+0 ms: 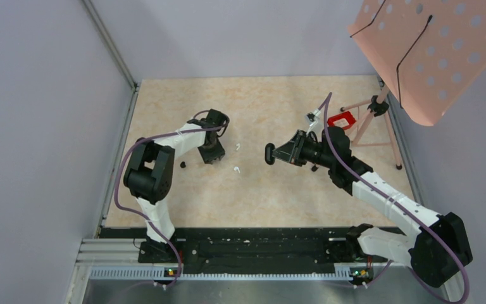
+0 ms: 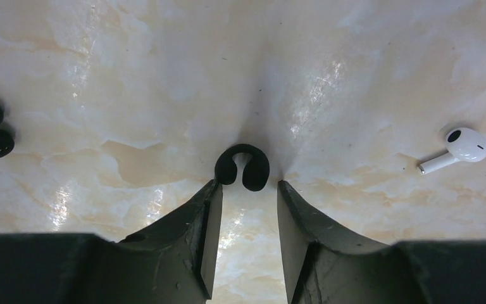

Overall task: Insert the wireless bluetooth earbuds into the charging case
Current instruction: Pick up the left earbud from the center of the board, then place the left earbud at the center of the board.

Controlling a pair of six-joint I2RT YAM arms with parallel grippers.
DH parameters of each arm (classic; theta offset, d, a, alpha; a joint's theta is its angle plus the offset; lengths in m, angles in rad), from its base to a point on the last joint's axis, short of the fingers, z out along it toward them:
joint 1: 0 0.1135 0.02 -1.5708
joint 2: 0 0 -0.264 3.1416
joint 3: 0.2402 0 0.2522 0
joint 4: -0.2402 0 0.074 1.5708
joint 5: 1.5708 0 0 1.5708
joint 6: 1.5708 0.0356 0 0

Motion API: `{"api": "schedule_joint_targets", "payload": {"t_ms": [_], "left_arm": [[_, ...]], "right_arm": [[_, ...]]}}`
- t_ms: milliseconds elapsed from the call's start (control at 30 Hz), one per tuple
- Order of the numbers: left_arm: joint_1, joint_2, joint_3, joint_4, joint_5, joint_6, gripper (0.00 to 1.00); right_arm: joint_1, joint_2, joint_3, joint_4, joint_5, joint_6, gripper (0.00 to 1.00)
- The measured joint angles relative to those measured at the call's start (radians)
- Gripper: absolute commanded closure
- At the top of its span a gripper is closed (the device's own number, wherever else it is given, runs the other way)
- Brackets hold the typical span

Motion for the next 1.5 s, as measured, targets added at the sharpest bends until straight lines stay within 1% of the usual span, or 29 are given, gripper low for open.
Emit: {"api": "schedule_joint_targets", "payload": {"t_ms": [167, 267, 533, 700, 867, 1167, 1300, 1400, 1500], "left_arm": [[0.000, 0.000, 0.000, 0.001, -0.002, 0.000, 0.58], [0.000, 0.000, 0.000, -0.002, -0.020, 0.000, 0.55], [0.016, 0.000, 0.000, -0.005, -0.063, 0.004, 0.54], [0.030, 0.005, 0.002, -0.002, -0.053, 0.021, 0.59], [0.030, 0.005, 0.002, 0.004, -0.044, 0.043, 0.70], [0.030, -0.027, -0.024, 0.042, 0.006, 0.109, 0.73], [0.021, -0.080, -0.036, 0.042, 0.045, 0.161, 0.73], [-0.004, -0.139, -0.051, 0.042, 0.079, 0.190, 0.73], [-0.051, -0.192, -0.061, 0.041, 0.118, 0.215, 0.72]], "right_arm": [[0.000, 0.000, 0.000, 0.000, 0.000, 0.000, 1.00], [0.000, 0.000, 0.000, 0.000, 0.000, 0.000, 1.00], [0.000, 0.000, 0.000, 0.000, 0.000, 0.000, 1.00], [0.000, 0.000, 0.000, 0.000, 0.000, 0.000, 1.00], [0.000, 0.000, 0.000, 0.000, 0.000, 0.000, 1.00], [0.000, 0.000, 0.000, 0.000, 0.000, 0.000, 1.00], [0.000, 0.000, 0.000, 0.000, 0.000, 0.000, 1.00], [0.000, 0.000, 0.000, 0.000, 0.005, -0.001, 1.00], [0.000, 0.000, 0.005, -0.017, 0.020, -0.010, 1.00]]}}
